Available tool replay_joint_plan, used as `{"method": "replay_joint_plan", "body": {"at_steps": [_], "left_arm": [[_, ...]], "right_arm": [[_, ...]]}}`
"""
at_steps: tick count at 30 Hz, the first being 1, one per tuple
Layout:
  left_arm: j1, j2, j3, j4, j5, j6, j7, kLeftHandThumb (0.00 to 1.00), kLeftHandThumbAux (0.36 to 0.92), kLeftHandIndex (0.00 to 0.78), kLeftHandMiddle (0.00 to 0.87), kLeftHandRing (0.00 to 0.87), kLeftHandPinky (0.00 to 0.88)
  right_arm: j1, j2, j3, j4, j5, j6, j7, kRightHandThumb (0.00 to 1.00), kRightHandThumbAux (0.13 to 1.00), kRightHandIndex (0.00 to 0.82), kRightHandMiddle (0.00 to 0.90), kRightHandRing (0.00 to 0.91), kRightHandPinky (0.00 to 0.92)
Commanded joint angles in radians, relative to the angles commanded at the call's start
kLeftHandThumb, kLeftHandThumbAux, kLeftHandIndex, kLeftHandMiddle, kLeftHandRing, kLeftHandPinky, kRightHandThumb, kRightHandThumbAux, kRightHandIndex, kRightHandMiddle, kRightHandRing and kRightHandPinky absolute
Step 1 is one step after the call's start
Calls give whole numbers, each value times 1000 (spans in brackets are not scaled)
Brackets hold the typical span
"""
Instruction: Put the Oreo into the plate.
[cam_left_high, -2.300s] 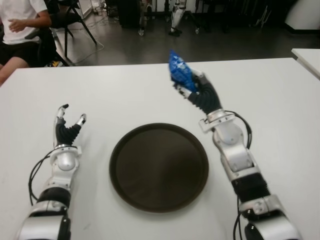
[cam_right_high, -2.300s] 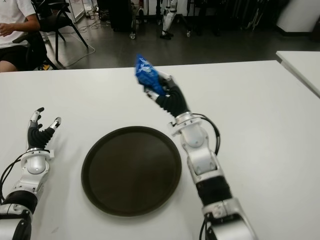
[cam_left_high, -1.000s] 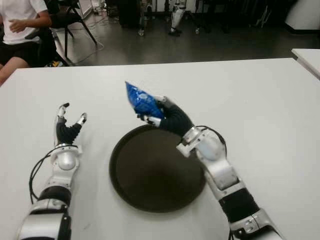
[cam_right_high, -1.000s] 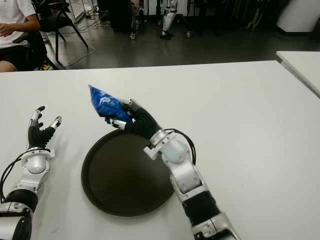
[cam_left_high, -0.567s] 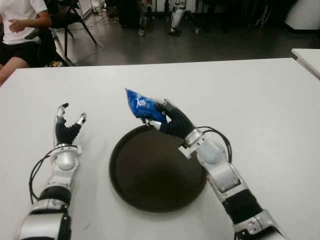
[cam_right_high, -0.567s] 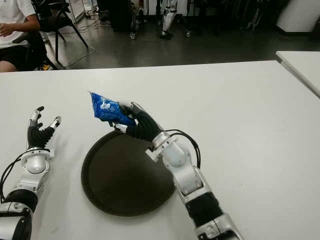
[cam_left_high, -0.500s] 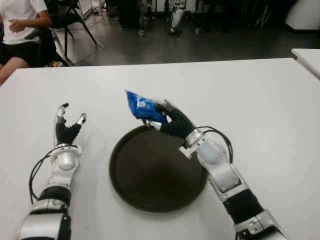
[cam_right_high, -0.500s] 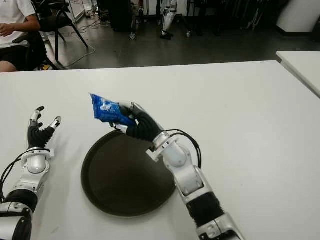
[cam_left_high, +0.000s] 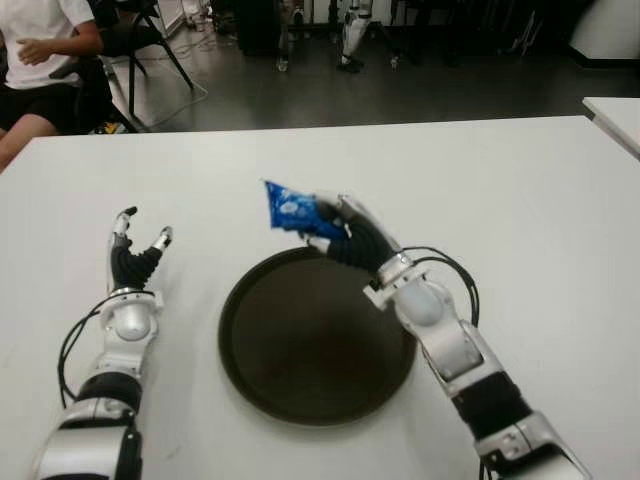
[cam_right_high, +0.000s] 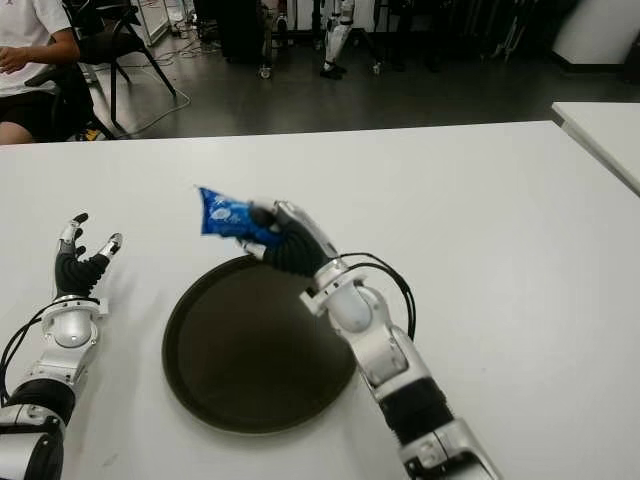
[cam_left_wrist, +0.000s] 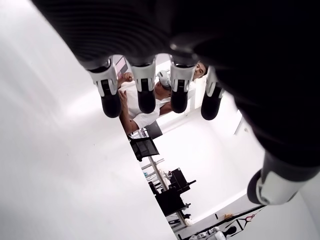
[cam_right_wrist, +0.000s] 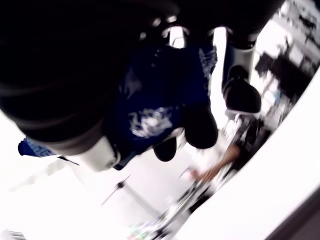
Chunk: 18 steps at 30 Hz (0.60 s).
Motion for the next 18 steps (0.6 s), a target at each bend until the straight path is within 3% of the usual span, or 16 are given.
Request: {"method": "replay_joint_plan", "body": {"at_steps": [6,18], "left_arm": [[-3,-3,3,3,0,-5,1,0,579,0,0,0,0],[-4,-5,11,-2,-12,6,-10,0,558,0,0,0,0]], "right_arm": [[-45,-5,1,83,-25,37,-36,725,709,442,837,832,826],[-47,-12,18,86,-35,86,-38,725,709,442,849,841,836]]}}
